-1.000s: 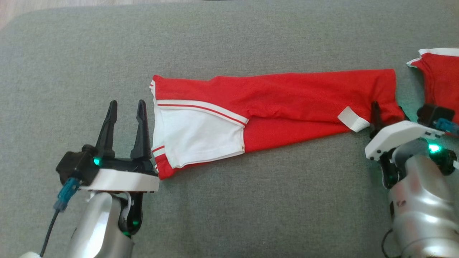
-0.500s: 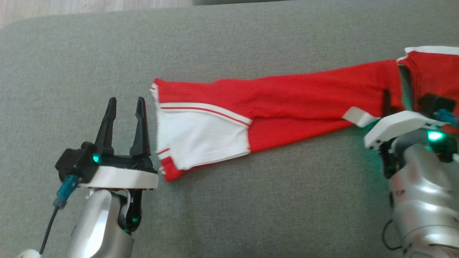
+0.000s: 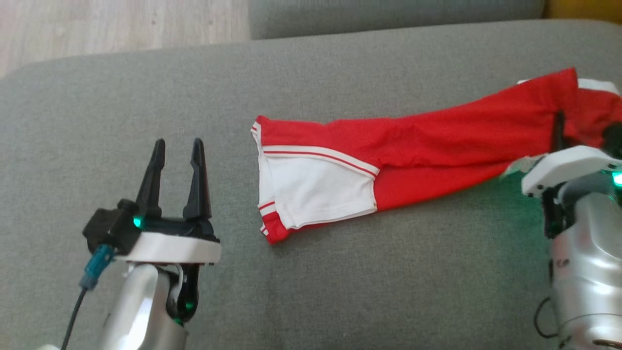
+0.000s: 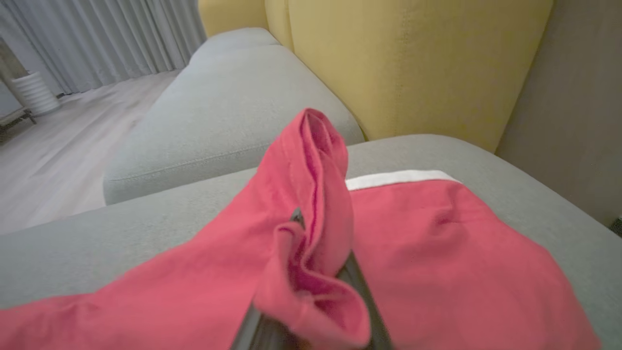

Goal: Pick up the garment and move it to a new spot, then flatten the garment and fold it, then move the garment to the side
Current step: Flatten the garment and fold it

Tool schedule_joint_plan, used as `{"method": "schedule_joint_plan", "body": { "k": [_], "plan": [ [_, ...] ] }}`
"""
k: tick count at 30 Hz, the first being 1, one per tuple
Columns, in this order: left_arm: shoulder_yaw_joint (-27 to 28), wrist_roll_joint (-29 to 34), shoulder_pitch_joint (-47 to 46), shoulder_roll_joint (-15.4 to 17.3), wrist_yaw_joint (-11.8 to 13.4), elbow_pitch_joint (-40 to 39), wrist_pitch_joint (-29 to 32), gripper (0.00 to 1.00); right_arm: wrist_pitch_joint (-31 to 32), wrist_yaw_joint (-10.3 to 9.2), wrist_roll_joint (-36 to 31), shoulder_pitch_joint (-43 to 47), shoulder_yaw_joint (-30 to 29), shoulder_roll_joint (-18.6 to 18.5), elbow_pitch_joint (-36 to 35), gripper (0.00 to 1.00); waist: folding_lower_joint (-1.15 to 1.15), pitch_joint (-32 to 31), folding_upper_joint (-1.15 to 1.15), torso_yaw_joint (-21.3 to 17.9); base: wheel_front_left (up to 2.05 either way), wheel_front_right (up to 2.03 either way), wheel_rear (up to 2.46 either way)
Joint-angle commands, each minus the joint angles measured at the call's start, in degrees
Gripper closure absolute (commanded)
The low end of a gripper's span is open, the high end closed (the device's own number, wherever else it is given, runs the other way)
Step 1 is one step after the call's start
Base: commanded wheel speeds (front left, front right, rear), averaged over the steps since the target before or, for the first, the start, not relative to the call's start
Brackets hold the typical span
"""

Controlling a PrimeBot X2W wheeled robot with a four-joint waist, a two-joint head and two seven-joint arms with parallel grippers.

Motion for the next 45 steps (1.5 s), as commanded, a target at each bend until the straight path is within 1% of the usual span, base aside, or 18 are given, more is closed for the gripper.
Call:
{"method": "schedule_joint_plan", "body": {
  "k": [1, 4, 7, 12, 16, 20, 24, 31, 35, 41, 42, 43, 44, 45],
  "plan": [
    [1.54, 0.41, -0.64, 0.49, -0.28, -1.99, -0.36, 0.00, -0.09, -0.04, 0.46, -1.21, 2.05, 0.75, -2.33, 1.00, 0.00, -0.75, 0.00, 0.34, 0.00, 0.00, 0.00],
    [1.56, 0.49, -0.06, 0.44, -0.29, -2.00, -0.36, 0.00, 0.64, -0.04, 1.77, -0.98, 5.05, 1.83, -3.91, 1.00, 0.00, -2.18, 0.00, 1.20, 0.00, 0.00, 0.00],
    [1.61, 0.59, 0.67, 0.46, -0.30, -1.87, -0.36, 0.00, 1.58, -0.04, 4.10, -0.52, 9.27, 2.32, -5.15, 1.00, 0.00, -3.80, 0.00, 2.36, 0.00, 0.00, 0.00],
    [1.61, 0.54, 1.73, 0.39, -0.31, -1.80, -0.36, 0.00, 3.32, -0.04, 15.47, 0.54, 21.92, 2.40, -6.10, 1.00, 0.00, -6.03, 0.00, 4.87, 0.00, 0.00, 0.00],
    [1.40, 0.49, 2.27, 0.44, -0.32, -1.82, -0.36, 0.00, 4.14, -0.04, 21.36, 1.42, 30.27, 2.41, -7.28, 1.00, 0.00, -6.39, 0.00, 6.94, 0.00, 0.00, 0.00],
    [0.92, 0.39, 2.26, 0.45, -0.32, -1.83, -0.36, 0.00, 4.25, -0.04, 26.59, 1.71, 37.05, 2.41, -7.70, 1.00, 0.00, -5.68, 0.00, 9.13, 0.00, 0.00, 0.00],
    [-0.01, 0.24, 1.84, 0.33, -0.32, -1.74, -0.36, 0.00, 3.59, -0.04, 31.29, 1.32, 42.05, 2.42, -6.72, 1.00, 0.00, -4.42, 0.00, 11.40, 0.00, 0.00, 0.00],
    [-1.77, -0.28, 0.51, 0.02, -0.33, -1.18, -0.36, 0.00, 0.82, -0.04, 37.44, 0.17, 49.43, 2.42, -2.73, 1.00, 0.00, -2.44, 0.00, 15.19, 0.00, 0.00, 0.00],
    [-2.33, -0.61, 0.00, -0.14, -0.33, -0.87, -0.36, 0.00, -0.23, -0.04, 40.83, -0.71, 53.18, 2.42, -0.23, 1.00, 0.00, -1.58, 0.00, 16.68, 0.00, 0.00, 0.00],
    [-2.88, -1.14, -0.29, -0.40, -0.33, -0.34, -0.36, 0.00, -1.82, -0.04, 44.08, -2.29, 57.37, 2.42, 3.96, 1.00, 0.00, -1.05, 0.00, 18.14, 0.00, 0.00, 0.00],
    [-2.90, -1.18, -0.32, -0.43, -0.34, -0.22, -0.36, 0.00, -1.90, -0.04, 44.69, -2.40, 58.37, 2.42, 4.03, 0.06, 0.00, -0.99, 0.00, 18.23, 0.00, 0.00, 0.00],
    [-2.89, -1.22, -0.36, -0.44, -0.34, -0.09, -0.36, 0.00, -1.70, -0.04, 45.76, -2.31, 59.50, 2.42, 3.63, 0.00, 0.00, -0.93, 0.00, 18.27, 0.00, 0.00, 0.00],
    [-2.87, -1.26, -0.42, -0.46, -0.34, 0.00, -0.36, 0.00, -1.32, -0.04, 46.93, -2.12, 61.11, 2.42, 2.60, 0.00, 0.00, -0.89, 0.00, 18.25, 0.00, 0.00, 0.00],
    [-2.87, -1.26, -0.42, -0.46, -0.34, 0.00, -0.36, 0.00, -1.32, -0.04, 46.93, -2.12, 61.11, 2.42, 2.60, 0.00, 0.00, -0.89, 0.00, 18.25, 0.00, 0.00, 0.00]
  ]
}}
